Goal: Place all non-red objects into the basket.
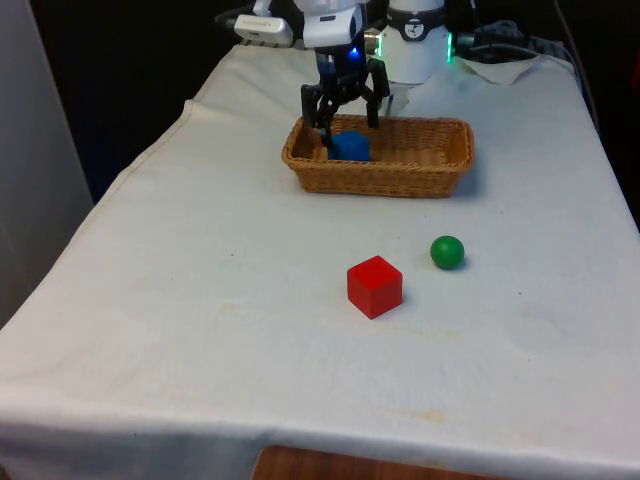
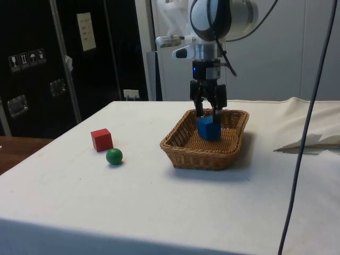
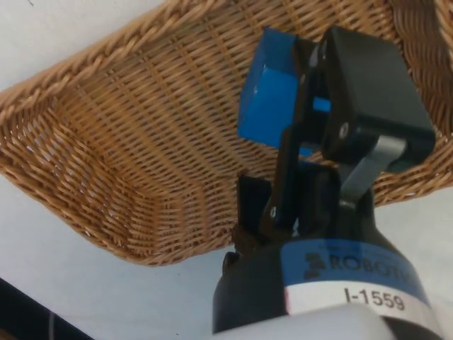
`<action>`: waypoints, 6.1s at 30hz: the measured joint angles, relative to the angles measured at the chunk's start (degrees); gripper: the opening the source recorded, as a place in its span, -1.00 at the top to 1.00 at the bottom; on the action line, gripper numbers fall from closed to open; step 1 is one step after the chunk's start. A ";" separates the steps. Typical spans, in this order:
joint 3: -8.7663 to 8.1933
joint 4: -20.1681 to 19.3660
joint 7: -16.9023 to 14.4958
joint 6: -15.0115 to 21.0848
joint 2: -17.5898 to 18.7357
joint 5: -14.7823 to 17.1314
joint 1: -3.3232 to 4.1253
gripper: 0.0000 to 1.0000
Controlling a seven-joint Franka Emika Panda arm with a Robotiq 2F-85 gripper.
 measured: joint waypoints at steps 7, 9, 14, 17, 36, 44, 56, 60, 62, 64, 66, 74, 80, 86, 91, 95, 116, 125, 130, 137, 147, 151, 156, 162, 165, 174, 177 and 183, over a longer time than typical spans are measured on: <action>0.00 0.00 0.00 0.00 0.00 0.00 0.00 -1.00; -0.06 0.11 0.00 -0.06 -0.29 0.00 0.00 -1.00; -0.17 0.34 0.11 -3.04 -3.55 -0.17 0.00 -1.00; -0.23 0.34 0.29 -4.18 -4.93 -0.34 0.00 -1.00; 2.92 4.35 6.82 -11.34 -8.31 -3.55 0.63 -1.00; 5.56 7.79 9.63 -12.09 -5.39 -3.55 0.97 -1.00; 8.65 11.92 13.18 -12.03 -1.60 -3.55 1.26 -1.00; 9.11 13.75 14.27 -12.03 -0.06 -3.55 1.32 -1.00; 9.28 14.61 14.84 -12.03 0.69 -3.55 1.38 -1.00; 9.51 15.41 15.53 -12.03 1.38 -3.55 1.43 -1.00; 9.80 16.16 16.21 -11.97 2.12 -3.55 1.49 -1.00; 10.89 18.96 19.14 -11.17 4.93 -3.55 1.78 -1.00; 11.52 20.45 20.86 -10.54 6.36 -3.55 1.95 -1.00; 12.32 22.80 23.26 -9.91 8.77 -3.61 2.29 -1.00; 12.55 24.81 24.75 -9.68 10.83 -3.78 2.41 -1.00; 12.72 25.95 25.61 -9.68 12.03 -3.78 2.46 -1.00; 13.06 35.52 31.51 -9.68 21.54 -3.78 3.15 -1.00; 12.95 38.90 33.00 -9.68 24.81 -3.78 3.04 -1.00; 12.95 40.91 33.92 -9.68 26.76 -3.72 2.98 -1.00; 13.06 42.06 34.72 -9.68 28.19 -3.72 3.04 -1.00; 13.75 42.06 35.52 -9.68 28.76 -3.72 3.09 -1.00; 14.09 42.63 36.38 -9.57 29.45 -3.72 3.21 -1.00; 14.27 44.18 37.41 -9.57 30.94 -3.72 3.32 -1.00; 14.27 45.78 38.33 -9.57 32.60 -3.72 3.50 -1.00; 14.27 45.95 38.45 -9.57 33.00 -3.72 3.50 -1.00; 14.21 45.95 38.45 -9.57 33.40 -3.72 3.38 -1.00; 14.21 46.01 38.39 -9.51 33.63 -3.72 3.27 -1.00; 14.15 46.01 38.22 -9.45 33.86 -3.72 3.04 -1.00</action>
